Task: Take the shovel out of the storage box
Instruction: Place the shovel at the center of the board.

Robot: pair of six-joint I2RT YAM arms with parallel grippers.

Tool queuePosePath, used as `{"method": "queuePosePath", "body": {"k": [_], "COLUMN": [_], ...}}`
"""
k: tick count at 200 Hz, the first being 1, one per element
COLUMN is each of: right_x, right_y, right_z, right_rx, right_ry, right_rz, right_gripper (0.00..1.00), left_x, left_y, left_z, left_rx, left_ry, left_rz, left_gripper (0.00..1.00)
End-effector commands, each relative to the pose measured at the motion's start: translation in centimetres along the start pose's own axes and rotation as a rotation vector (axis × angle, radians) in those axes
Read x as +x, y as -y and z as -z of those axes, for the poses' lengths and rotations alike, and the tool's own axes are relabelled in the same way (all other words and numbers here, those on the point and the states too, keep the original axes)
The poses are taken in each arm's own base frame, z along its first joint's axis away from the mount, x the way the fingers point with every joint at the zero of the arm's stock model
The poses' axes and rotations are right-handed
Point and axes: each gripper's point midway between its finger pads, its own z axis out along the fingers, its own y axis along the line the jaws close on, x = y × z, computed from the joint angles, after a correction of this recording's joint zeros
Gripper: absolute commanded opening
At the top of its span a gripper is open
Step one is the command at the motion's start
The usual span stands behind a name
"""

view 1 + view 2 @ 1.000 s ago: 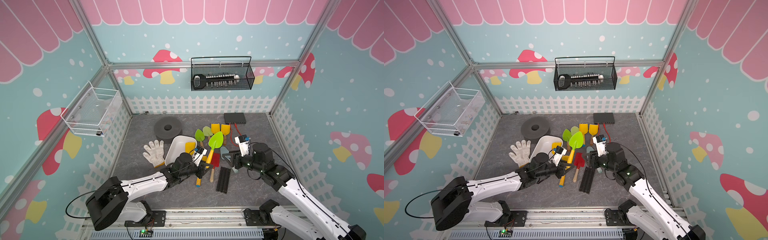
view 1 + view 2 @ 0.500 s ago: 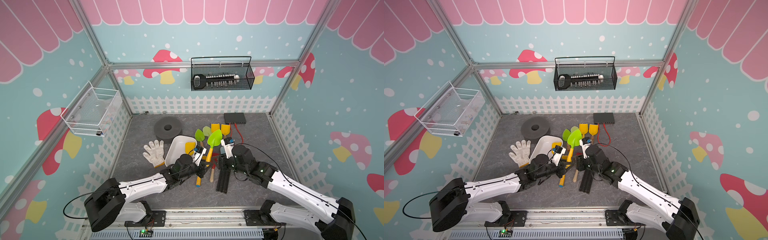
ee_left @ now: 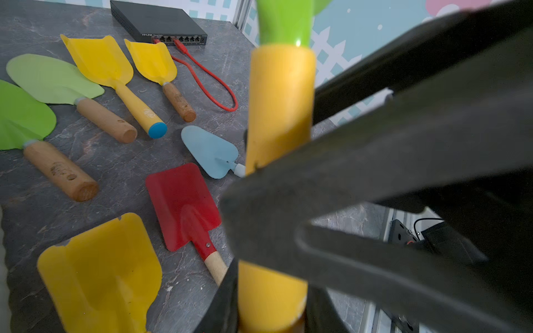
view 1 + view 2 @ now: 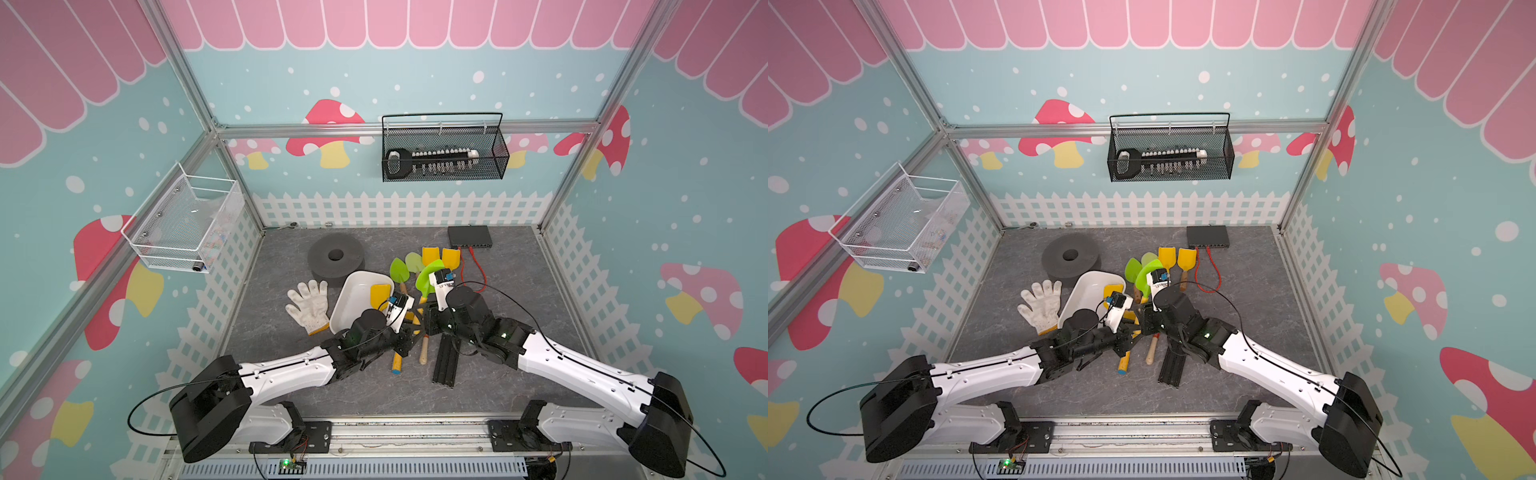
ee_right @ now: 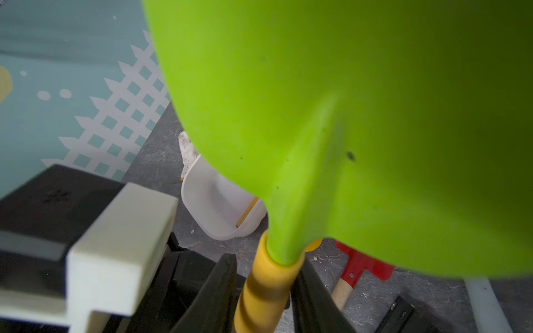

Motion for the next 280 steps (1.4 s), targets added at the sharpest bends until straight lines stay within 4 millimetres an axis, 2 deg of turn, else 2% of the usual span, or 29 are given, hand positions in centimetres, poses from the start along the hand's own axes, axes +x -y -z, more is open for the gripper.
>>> {"method": "queuePosePath", "body": {"k": [1, 25, 35, 45, 52, 76, 121, 163, 201, 237, 257, 280], "right_x": [-1.6, -1.6, -1.6, -1.5, -1.5, -1.5, -1.4, -0.5, 0.2, 1.1, 1.9, 2.8], "right_y": [-1.0, -0.8, -0.7, -0.6, -0.6, -0.4, 0.7, 2.7, 6.2, 9.8, 12.0, 14.7], "right_z": [0.1, 0.2, 0.2, 0.2, 0.3, 0.6, 1.2, 0.9, 0.9, 1.1, 1.0, 1.0], "right_rx": [-0.002, 0.013, 0.018, 0.022, 0.023, 0.041, 0.061, 0.003, 0.043, 0.113, 0.140, 0.173], "right_ry": [0.050, 0.053, 0.052, 0.049, 0.047, 0.028, -0.019, -0.122, -0.222, -0.312, -0.364, -0.401], "right_rz": [0.001, 0.007, 0.010, 0.011, 0.014, 0.038, 0.089, 0.082, 0.097, 0.112, 0.080, 0.027], "right_gripper": [0.27, 0.17, 0.16, 0.15, 0.14, 0.12, 0.11, 0.09, 0.07, 0.08, 0.09, 0.10], "left_x": [-1.1, -1.1, -1.1, -0.9, -0.6, -0.4, -0.6, -1.0, -0.9, -0.7, -0.5, -0.2], "left_y": [1.1, 1.1, 1.3, 1.7, 2.0, 2.8, 2.9, 1.0, -3.0, -5.6, -6.5, -6.7], "left_z": [0.1, 0.1, 0.1, 0.0, 0.0, 0.3, 1.1, 1.7, 2.4, 3.0, 3.1, 3.1], "left_rx": [0.033, 0.034, 0.042, 0.062, 0.077, 0.120, 0.138, 0.100, -0.035, -0.145, -0.191, -0.197], "left_ry": [0.037, 0.037, 0.032, 0.013, -0.011, -0.035, -0.034, -0.051, -0.070, -0.084, -0.097, -0.110], "left_rz": [-0.015, -0.014, -0.013, -0.014, -0.018, -0.026, -0.013, 0.040, 0.117, 0.157, 0.178, 0.187], "left_gripper": [0.00, 0.00, 0.13, 0.32, 0.41, 0.50, 0.53, 0.53, 0.53, 0.53, 0.53, 0.53]}}
